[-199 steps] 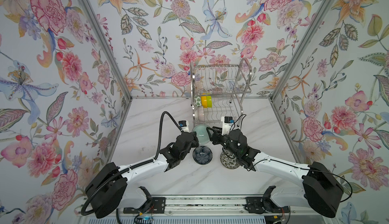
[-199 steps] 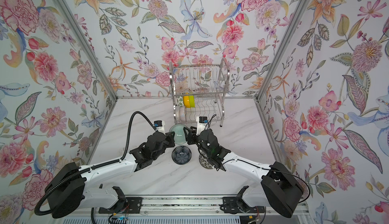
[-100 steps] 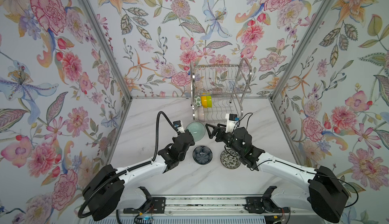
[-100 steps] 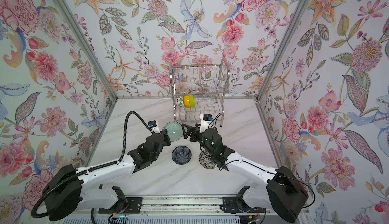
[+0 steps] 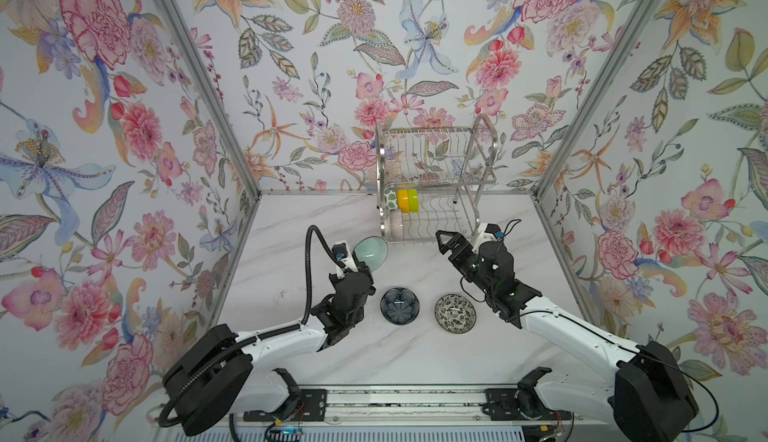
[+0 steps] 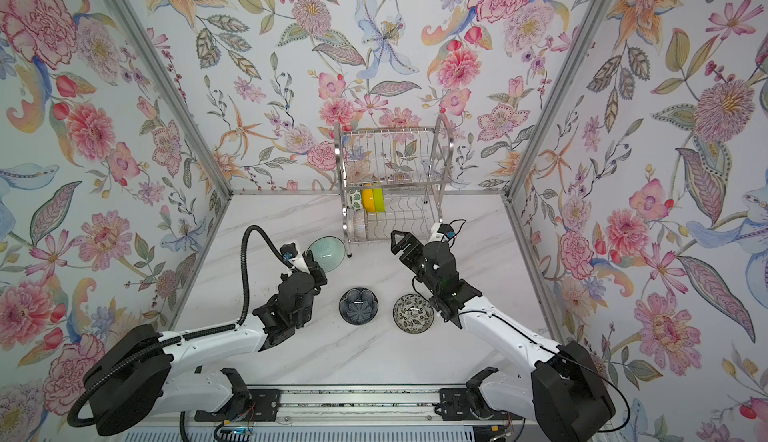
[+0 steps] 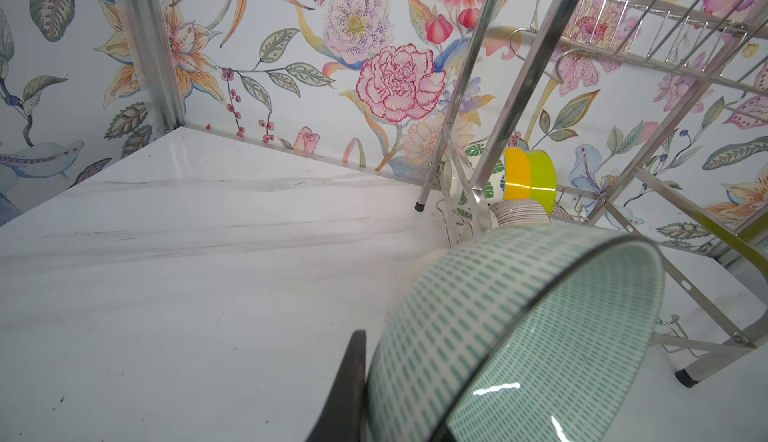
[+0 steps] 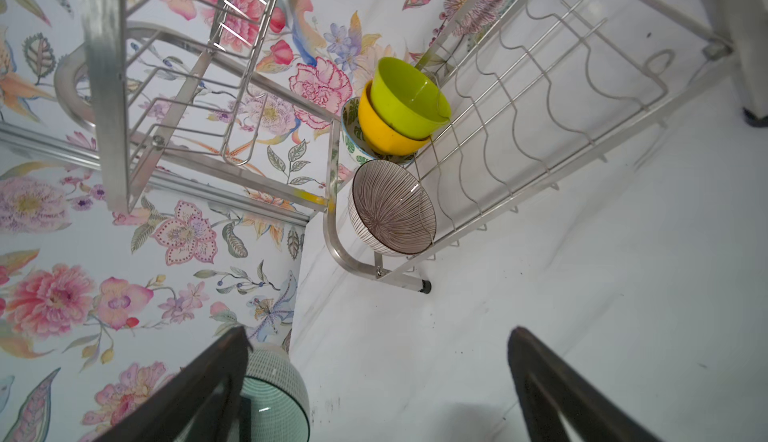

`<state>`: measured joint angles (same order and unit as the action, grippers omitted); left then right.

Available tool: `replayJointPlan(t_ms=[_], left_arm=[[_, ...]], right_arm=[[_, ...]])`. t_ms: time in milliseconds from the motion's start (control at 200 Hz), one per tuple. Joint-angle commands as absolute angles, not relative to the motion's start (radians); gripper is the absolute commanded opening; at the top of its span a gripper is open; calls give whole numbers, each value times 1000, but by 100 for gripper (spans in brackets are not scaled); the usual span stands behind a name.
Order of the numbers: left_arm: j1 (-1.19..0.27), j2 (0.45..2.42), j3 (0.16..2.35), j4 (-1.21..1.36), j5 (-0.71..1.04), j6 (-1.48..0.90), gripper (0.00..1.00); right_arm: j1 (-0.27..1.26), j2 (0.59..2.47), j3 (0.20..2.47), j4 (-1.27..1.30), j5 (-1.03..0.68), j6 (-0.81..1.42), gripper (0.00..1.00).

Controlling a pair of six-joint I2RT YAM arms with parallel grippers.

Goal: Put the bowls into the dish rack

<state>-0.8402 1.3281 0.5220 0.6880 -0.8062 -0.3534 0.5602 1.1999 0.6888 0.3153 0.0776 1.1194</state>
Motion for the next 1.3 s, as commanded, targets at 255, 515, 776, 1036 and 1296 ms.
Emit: replayJointPlan(t_ms=[255, 515, 776, 1036, 1296], left_arm=[[-969, 1638, 581, 1423, -943, 101, 0], [-978, 1723, 637, 1441, -920, 136, 0], [-979, 1757, 647, 1444, -897, 151, 0], [-989, 1787, 657, 1473, -880, 207, 0], [-1003, 1813, 669, 1506, -880, 254, 0]], right_arm=[[568, 1181, 709, 445, -16, 1628, 99], [611, 1234, 694, 545, -38, 1793, 97], [671, 1319, 713, 633, -37, 1863, 87], [702, 1396, 736, 703, -25, 1885, 77], [708, 1452, 807, 734, -18, 1902, 67]])
